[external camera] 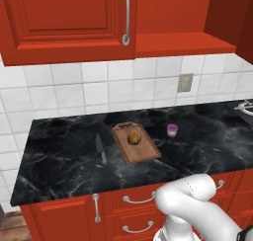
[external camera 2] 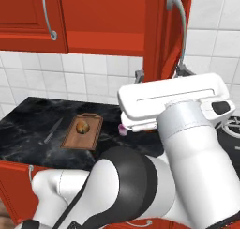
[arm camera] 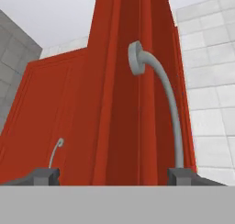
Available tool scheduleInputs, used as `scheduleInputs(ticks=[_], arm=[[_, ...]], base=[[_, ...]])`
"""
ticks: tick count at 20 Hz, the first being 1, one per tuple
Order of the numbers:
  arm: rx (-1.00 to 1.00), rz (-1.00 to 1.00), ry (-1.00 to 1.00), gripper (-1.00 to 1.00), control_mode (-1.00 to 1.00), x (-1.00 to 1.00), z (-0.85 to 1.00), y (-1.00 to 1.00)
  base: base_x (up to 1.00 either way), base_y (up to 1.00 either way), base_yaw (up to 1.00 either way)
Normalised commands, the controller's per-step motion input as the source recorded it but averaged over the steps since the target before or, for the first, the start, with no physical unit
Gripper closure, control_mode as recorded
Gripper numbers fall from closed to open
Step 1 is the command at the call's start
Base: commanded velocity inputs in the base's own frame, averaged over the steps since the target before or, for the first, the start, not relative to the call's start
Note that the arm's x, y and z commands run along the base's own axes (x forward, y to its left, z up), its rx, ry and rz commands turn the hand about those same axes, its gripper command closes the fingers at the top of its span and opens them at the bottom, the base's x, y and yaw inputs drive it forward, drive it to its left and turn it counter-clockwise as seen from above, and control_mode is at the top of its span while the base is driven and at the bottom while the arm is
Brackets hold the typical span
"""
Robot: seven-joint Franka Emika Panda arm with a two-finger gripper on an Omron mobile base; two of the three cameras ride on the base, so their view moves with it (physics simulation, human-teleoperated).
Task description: Pick the bread, place it on the cutting board, pick the jam, place it on the counter, and close the cabinet.
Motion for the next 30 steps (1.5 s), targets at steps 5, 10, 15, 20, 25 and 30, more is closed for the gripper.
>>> scheduleInputs(ticks=[5, 10, 15, 20, 25, 30], arm=[[0.0, 0.12, 0.0, -1.0, -1.0, 0.38, -0.12, 0.38], [0.0, 0.12, 0.0, -1.0, -1.0, 0.39, -0.17, 0.39], [0.0, 0.11, 0.0, -1.0, -1.0, 0.44, -0.14, 0.39], [0.0, 0.1, 0.0, -1.0, -1.0, 0.45, -0.06, 0.35], [0.0, 0.07, -0.01, -1.0, -1.0, 0.47, 0.0, 0.31], [0.0, 0.06, -0.01, -1.0, -1.0, 0.51, 0.0, 0.31]], base=[[0.0, 0.0, 0.0], [0.0, 0.0, 0.0], [0.0, 0.0, 0.0], [0.0, 0.0, 0.0], [0.0, 0.0, 0.0], [0.0, 0.0, 0.0]])
